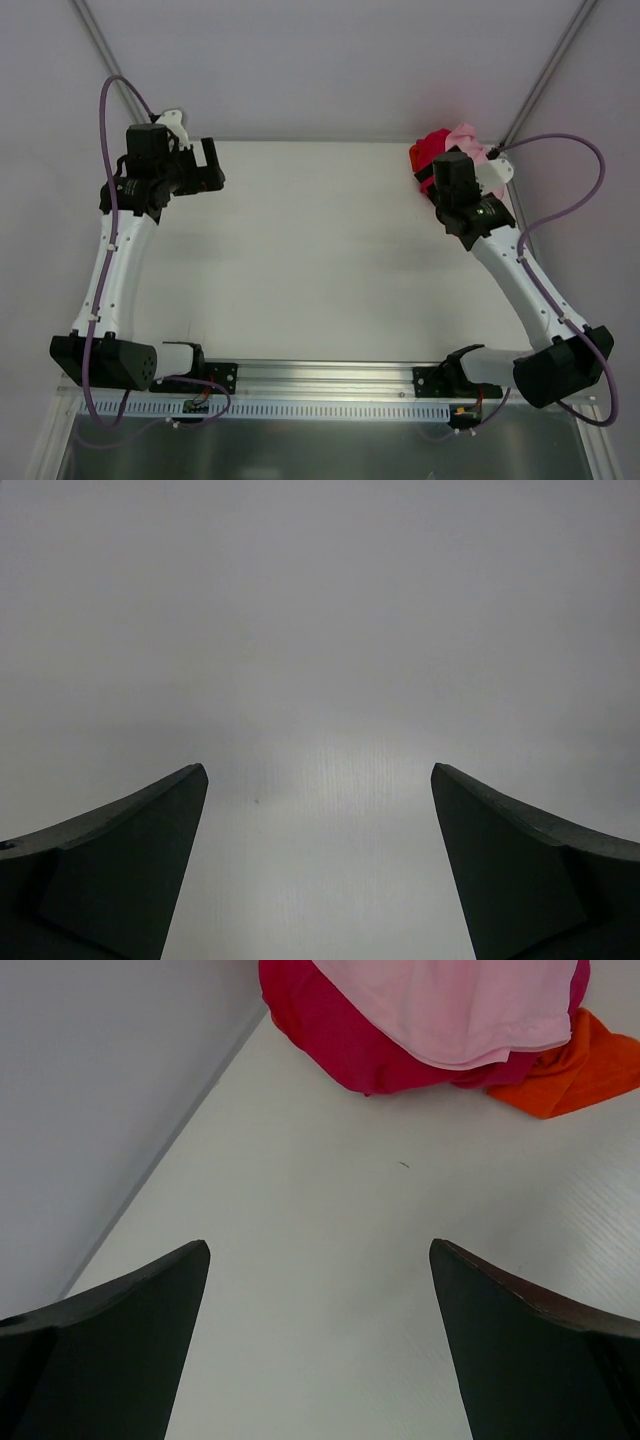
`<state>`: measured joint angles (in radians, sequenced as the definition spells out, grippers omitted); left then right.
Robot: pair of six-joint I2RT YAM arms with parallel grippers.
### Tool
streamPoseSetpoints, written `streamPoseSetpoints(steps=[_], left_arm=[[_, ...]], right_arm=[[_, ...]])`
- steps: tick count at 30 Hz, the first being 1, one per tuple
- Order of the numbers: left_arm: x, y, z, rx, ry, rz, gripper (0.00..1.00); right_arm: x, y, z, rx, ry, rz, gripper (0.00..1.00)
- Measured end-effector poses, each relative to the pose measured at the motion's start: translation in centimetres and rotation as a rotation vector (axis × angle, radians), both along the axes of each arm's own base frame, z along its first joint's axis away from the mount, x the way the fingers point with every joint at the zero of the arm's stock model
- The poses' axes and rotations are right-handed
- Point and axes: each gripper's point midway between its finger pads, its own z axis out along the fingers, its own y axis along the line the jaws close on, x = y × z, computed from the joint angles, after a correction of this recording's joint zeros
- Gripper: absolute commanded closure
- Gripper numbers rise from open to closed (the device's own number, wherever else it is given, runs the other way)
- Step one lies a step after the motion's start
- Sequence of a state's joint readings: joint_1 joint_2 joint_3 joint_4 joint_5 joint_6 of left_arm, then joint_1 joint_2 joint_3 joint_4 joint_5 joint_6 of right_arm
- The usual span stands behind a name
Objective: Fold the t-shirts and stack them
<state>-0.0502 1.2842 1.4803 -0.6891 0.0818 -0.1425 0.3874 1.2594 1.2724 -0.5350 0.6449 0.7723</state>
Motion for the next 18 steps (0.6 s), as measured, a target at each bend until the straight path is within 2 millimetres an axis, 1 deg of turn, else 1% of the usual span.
streamPoseSetpoints(steps=[2,4,7,9,12,15,18], left_arm=[[-0.1,0.2,-0.5,0.007,0.004,0.01,0.01],[-0.4,0.3,-1.3,0.008,0.013,0.016,0.01],[-0.9,0.5,-2.3,0.01,0.012,0.024,0.01],[-1.4,0.6,-2.6,0.012,-0.006,0.028,0.01],[-2.4,0.8,-2.2,0.014,-0.058,0.04,0.01],[-3.1,1.4,-1.2,0.017,-0.126,0.078,0.01],[-3.6,2.2,-0.3,0.027,-0.185,0.117,0.01]], right_arm=[[0.0,-0.3,-0.5,-0.059,0.022,0.034,0.0],[0.1,-1.1,-0.7,-0.143,0.05,0.078,0.0],[0.2,-3.3,-0.8,-0.284,0.101,0.114,0.0],[0.2,-5.1,-1.0,-0.37,0.147,0.124,0.0],[0.1,-7.3,-1.4,-0.464,0.21,0.133,0.0],[0.3,-8.6,-2.2,-0.495,0.259,0.162,0.0],[1.3,-9.5,-3.9,-0.483,0.318,0.184,0.0]])
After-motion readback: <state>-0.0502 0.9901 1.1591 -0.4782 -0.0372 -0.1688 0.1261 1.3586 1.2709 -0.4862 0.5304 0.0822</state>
